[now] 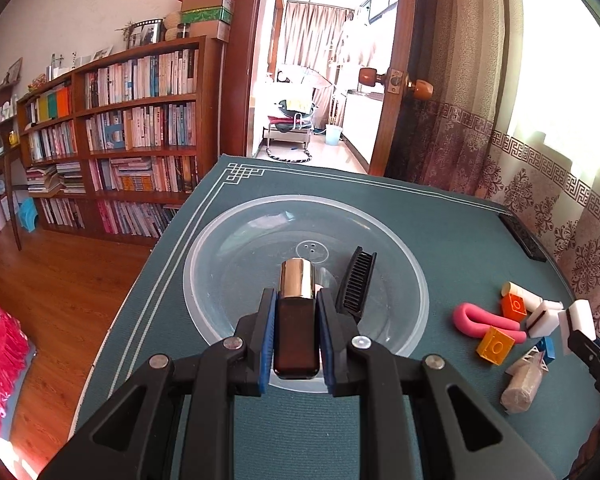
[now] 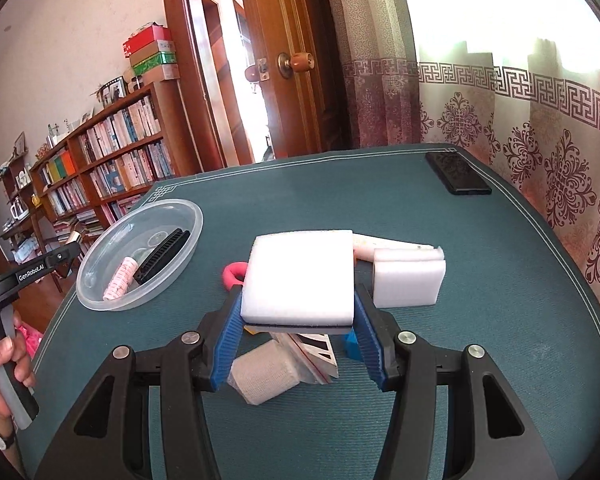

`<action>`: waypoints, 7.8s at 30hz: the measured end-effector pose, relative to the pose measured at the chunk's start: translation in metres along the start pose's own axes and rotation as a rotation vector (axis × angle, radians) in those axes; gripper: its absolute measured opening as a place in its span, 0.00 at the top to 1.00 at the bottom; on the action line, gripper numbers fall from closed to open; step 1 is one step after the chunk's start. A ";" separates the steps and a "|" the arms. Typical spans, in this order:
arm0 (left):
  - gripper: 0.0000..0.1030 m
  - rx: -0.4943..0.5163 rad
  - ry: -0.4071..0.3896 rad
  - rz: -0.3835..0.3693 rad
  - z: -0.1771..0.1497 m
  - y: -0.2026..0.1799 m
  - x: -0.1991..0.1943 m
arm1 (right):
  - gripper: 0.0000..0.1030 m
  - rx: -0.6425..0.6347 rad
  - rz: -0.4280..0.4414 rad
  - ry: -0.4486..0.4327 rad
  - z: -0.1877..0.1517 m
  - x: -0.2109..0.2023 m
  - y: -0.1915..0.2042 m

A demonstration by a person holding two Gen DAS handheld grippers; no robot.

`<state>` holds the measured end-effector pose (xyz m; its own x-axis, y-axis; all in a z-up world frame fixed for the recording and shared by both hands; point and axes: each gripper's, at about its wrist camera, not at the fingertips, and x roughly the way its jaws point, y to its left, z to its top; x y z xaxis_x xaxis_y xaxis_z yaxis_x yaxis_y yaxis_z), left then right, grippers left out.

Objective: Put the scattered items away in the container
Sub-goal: 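Carry the perfume bottle into the bowl and release it from the left tool, then lower the white sponge into the bowl and open the right tool, then grasp the blue toy block with the right tool, then grasp the bandage roll in its zip bag with the left tool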

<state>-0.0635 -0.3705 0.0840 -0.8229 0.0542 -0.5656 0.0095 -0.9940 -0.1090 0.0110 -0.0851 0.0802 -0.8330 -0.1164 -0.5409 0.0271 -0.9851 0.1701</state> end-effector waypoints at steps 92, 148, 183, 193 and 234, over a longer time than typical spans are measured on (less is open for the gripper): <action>0.00 0.017 -0.050 0.057 0.026 -0.003 0.035 | 0.30 -0.025 0.211 0.115 0.006 0.076 0.082; 0.00 0.326 0.059 -0.163 -0.033 -0.125 0.022 | 0.16 0.189 -0.046 0.069 -0.021 0.035 -0.072; 0.01 0.428 0.141 -0.353 -0.070 -0.177 0.012 | 0.75 0.197 -0.102 0.162 -0.031 0.038 -0.094; 0.25 0.490 0.251 -0.413 -0.093 -0.198 0.033 | 0.75 0.206 -0.094 0.160 -0.030 0.039 -0.094; 0.61 0.395 0.172 -0.395 -0.072 -0.173 0.014 | 0.75 0.206 -0.060 0.082 -0.027 0.028 -0.091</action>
<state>-0.0353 -0.1913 0.0359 -0.6166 0.4099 -0.6721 -0.5191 -0.8536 -0.0444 -0.0001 -0.0019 0.0268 -0.7819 -0.0762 -0.6187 -0.1418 -0.9448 0.2955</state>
